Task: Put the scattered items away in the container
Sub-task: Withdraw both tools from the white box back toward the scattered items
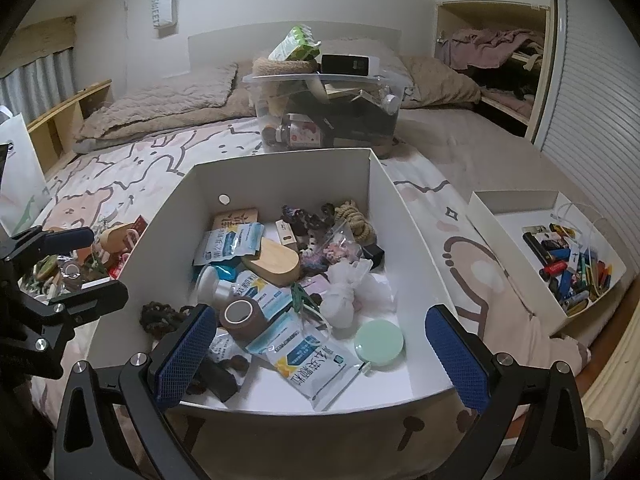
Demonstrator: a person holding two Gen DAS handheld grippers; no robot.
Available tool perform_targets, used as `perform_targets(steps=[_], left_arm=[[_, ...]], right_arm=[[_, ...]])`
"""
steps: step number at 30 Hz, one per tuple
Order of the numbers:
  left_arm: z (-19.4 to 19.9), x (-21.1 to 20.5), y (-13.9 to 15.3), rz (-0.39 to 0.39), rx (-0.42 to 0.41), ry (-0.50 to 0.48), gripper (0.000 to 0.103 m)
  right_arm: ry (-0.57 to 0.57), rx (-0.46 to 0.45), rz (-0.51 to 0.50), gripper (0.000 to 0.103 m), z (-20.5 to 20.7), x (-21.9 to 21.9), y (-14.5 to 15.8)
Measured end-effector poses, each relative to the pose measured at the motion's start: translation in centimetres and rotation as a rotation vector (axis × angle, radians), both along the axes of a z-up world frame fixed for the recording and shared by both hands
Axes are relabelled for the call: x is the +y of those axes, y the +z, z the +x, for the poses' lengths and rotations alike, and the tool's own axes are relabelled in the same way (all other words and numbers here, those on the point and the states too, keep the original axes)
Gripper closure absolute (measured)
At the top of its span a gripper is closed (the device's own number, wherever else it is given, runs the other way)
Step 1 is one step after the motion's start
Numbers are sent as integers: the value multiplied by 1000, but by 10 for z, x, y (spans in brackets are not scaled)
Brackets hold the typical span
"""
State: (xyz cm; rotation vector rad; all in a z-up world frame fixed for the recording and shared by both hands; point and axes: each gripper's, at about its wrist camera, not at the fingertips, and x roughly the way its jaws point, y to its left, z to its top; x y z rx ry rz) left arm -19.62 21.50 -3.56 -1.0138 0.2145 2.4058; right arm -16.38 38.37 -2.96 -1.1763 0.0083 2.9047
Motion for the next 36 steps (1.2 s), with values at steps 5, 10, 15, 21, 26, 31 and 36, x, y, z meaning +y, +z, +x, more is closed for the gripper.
perform_targets(steps=[5, 10, 15, 21, 26, 31, 36], left_arm=[[0, -14, 4, 4, 9, 32, 0], [1, -33, 9, 9, 20, 69, 0], [3, -56, 16, 8, 44, 116, 0], [8, -88, 18, 3, 57, 176, 0], [13, -113, 20, -9, 71, 217, 0], [16, -136, 21, 0, 65, 256, 0], [20, -160, 22, 0, 70, 293, 0]], right_arm=[[6, 14, -19, 0, -1, -7, 5], [37, 21, -30, 0, -4, -25, 9], [77, 29, -21, 0, -6, -47, 14], [125, 44, -18, 0, -9, -72, 18], [163, 53, -12, 0, -10, -94, 20], [197, 60, -5, 0, -10, -114, 22], [221, 66, -1, 0, -11, -130, 24]])
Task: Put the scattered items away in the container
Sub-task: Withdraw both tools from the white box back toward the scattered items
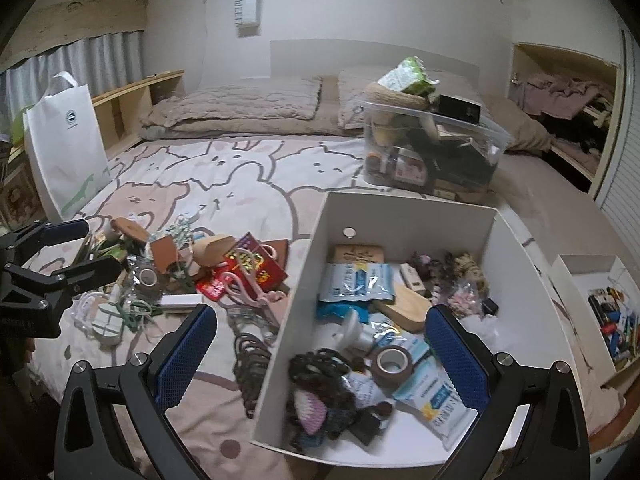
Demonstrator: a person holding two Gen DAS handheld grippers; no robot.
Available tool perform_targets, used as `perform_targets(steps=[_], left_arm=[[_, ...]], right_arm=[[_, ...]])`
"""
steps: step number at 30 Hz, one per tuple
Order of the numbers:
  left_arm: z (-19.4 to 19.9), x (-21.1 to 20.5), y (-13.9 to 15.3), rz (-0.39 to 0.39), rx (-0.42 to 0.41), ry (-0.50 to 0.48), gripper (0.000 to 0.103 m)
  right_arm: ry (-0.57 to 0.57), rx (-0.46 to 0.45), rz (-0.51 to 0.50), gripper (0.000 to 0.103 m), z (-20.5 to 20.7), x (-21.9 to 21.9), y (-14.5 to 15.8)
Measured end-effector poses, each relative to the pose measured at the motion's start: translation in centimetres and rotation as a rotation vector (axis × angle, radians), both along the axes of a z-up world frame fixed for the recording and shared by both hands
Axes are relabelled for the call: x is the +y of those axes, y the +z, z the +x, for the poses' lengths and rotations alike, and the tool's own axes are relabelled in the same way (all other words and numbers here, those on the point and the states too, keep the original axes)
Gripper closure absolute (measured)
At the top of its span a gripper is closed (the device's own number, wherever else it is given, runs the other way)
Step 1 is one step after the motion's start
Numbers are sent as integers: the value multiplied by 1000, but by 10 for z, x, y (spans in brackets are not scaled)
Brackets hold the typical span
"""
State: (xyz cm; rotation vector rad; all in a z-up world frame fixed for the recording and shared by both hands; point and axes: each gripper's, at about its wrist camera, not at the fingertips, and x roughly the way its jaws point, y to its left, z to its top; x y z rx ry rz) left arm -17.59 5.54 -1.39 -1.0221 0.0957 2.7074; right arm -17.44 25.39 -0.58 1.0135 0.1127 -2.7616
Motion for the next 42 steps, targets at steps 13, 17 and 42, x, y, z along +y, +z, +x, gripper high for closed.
perform_targets(steps=[13, 17, 42], left_arm=[[13, -52, 3, -4, 6, 72, 0], [16, -68, 3, -5, 7, 97, 0], [33, -149, -19, -2, -21, 232, 0]], right_arm=[[60, 25, -4, 0, 2, -38, 6], [80, 29, -4, 0, 1, -49, 5], [217, -6, -79, 0, 3, -106, 3]])
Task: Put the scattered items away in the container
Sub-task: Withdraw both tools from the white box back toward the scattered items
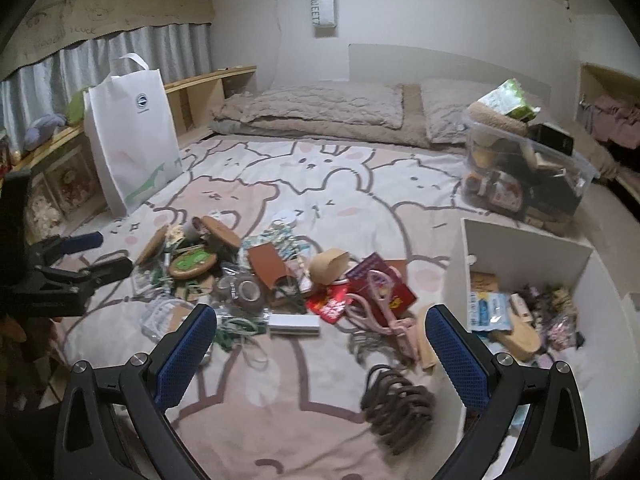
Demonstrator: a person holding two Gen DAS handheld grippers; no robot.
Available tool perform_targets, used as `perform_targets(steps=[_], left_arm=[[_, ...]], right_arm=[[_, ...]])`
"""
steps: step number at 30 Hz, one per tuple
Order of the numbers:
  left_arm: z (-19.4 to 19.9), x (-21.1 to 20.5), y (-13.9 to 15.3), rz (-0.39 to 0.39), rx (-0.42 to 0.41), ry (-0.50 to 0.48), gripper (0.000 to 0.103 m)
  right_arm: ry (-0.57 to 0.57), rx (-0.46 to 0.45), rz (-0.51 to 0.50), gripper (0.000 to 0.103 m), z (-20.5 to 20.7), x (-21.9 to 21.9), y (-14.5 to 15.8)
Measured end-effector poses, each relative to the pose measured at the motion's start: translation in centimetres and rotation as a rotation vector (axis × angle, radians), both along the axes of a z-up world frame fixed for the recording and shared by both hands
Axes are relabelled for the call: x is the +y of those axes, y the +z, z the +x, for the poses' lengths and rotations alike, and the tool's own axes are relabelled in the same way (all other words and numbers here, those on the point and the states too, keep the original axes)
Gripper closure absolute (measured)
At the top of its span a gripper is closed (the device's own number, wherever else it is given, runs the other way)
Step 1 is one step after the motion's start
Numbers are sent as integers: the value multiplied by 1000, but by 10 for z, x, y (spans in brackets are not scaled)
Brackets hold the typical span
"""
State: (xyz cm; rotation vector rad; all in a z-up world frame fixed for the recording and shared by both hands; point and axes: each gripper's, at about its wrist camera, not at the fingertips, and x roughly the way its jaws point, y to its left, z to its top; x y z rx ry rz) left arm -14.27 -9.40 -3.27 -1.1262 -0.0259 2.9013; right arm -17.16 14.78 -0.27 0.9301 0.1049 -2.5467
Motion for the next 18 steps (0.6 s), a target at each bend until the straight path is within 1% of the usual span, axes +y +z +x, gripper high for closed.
perform_targets(steps=[9, 11, 13, 16, 18], left_arm=[[1, -8, -23, -25, -40, 9, 0], [-2, -10, -32, -32, -63, 12, 0], [-5, -13, -41, -44, -84, 10, 0], [-8, -16, -49, -67, -93, 15, 0], [-10, -21, -55, -62, -102, 18, 0]], right_arm=[[32, -18, -2, 0, -2, -14, -5], [38, -24, 2, 0, -3, -16, -7], [45, -29, 17, 0, -4, -20, -10], [55, -32, 47, 0, -7, -25, -16], [60, -38, 56, 0, -10, -28, -19]])
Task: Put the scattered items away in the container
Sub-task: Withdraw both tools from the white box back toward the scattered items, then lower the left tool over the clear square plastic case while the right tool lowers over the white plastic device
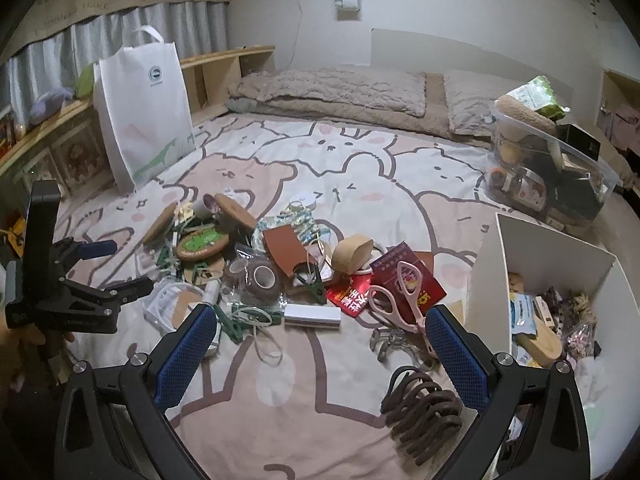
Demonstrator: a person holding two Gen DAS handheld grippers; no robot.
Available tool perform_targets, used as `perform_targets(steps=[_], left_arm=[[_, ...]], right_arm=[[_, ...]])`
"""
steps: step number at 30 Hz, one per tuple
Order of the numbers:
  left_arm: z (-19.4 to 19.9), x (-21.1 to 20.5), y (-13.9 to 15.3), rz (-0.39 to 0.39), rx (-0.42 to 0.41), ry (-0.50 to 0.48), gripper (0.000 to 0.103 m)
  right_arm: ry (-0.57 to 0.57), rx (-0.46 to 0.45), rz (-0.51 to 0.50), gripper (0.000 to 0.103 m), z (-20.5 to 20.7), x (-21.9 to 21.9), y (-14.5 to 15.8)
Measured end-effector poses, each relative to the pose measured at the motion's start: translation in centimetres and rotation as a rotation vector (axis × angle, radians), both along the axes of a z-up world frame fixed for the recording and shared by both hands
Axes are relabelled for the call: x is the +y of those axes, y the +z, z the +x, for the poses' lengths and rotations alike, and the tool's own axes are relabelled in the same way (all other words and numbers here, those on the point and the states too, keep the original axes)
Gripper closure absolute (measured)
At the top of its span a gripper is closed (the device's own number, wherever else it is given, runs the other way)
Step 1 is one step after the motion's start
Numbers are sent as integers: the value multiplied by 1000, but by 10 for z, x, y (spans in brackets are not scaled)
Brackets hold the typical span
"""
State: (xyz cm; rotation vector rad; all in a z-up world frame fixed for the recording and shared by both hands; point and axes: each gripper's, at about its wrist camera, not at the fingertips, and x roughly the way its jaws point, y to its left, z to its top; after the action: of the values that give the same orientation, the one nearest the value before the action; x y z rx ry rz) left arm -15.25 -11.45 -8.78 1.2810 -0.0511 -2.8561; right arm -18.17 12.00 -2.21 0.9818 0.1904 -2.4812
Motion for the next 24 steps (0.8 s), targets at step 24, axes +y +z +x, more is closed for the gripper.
perform_targets(steps=[24], left_arm=[[-6, -17, -52, 5, -88, -17, 0]], right_arm=[[140, -100, 102, 0, -19, -43, -64]])
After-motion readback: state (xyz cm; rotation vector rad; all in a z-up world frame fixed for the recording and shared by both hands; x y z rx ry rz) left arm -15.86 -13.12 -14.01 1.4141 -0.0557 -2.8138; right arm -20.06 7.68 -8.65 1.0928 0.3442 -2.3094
